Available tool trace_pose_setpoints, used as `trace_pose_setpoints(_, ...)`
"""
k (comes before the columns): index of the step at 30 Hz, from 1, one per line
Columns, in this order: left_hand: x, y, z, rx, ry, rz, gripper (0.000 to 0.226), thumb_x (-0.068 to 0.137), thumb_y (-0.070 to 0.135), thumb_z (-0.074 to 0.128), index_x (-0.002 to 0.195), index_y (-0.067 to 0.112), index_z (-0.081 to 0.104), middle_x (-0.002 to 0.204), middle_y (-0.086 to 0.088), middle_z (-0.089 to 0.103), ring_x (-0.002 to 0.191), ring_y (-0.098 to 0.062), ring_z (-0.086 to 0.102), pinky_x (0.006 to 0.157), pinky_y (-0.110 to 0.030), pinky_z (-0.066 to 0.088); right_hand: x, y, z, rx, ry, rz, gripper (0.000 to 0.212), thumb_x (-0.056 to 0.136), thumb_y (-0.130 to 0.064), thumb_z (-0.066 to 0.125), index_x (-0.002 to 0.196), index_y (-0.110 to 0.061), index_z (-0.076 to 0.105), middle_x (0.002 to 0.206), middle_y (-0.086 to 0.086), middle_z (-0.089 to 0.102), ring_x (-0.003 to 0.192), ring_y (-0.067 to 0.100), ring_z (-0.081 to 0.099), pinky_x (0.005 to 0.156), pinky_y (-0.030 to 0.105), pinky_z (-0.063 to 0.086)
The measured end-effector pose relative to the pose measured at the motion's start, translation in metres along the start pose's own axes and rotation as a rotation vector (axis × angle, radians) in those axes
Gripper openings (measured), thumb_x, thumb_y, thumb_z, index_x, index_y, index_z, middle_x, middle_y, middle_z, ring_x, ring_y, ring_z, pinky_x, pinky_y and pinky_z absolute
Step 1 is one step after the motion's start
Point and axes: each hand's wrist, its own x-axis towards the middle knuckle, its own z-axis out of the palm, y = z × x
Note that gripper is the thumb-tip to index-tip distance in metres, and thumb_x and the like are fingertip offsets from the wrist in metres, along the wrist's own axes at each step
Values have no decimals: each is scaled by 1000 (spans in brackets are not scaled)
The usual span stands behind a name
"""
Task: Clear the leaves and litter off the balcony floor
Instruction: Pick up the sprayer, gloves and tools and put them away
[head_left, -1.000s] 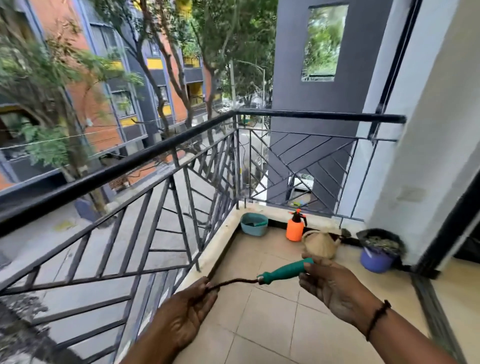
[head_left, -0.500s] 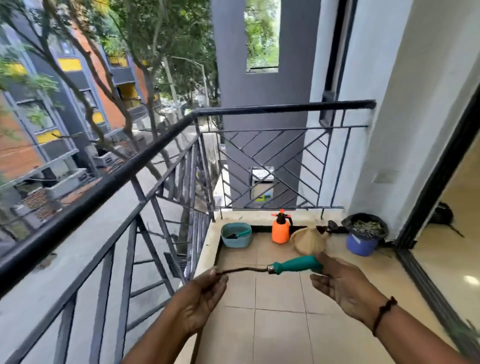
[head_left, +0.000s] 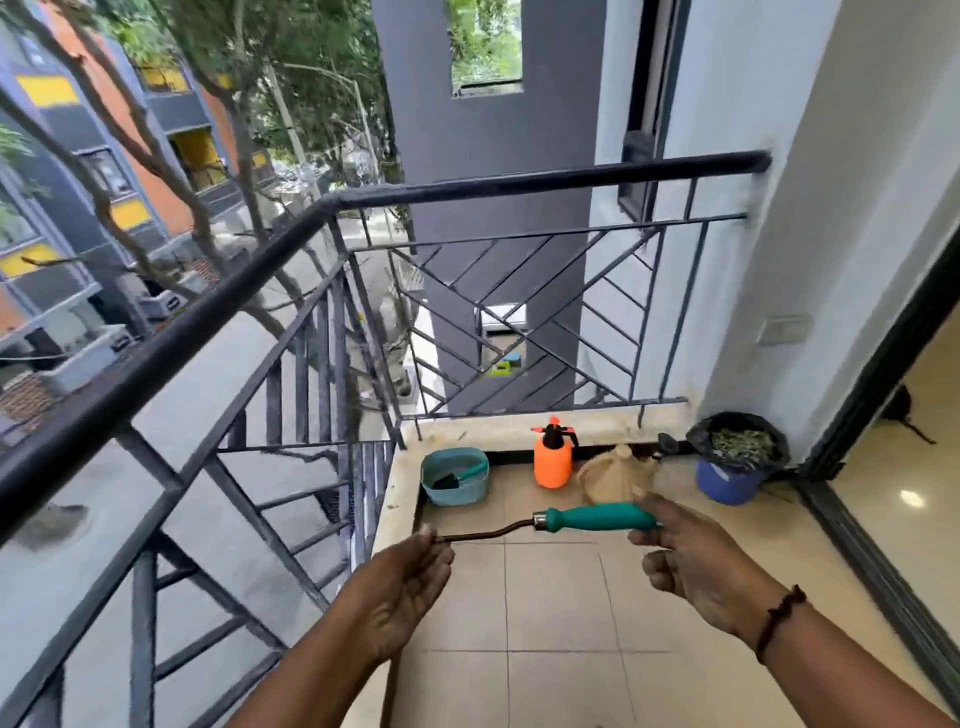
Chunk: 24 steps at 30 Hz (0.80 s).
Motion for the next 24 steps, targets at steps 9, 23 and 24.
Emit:
trace_pose_setpoints(9,91,67,44,-54,195,65,16,97,14,58,87,4,64,64,-7,70,73,-19,62,46,-21,56,144,-92,40,-139,-271,61,33,76,-22,69,105,-6,62,72,5,66,48,17,56,41,22,46)
trace_pose_setpoints(23,239,154,34,-65,343,-24,17,93,26,65,83,12,65,63,-3,61,69,-20,59,45,-22,55,317,-108,137,-238,-262,196,36,80,-36,72,102,-8,67,70,8,63,51,19,59,46,23,48)
trace_pose_setpoints(24,252,163,35,-61,330,-40,17,92,26,65,83,12,65,64,-3,61,69,-20,59,45,-22,55,328,-111,142,-243,-254,194,36,78,-36,72,101,-8,68,69,8,63,51,20,59,45,24,48)
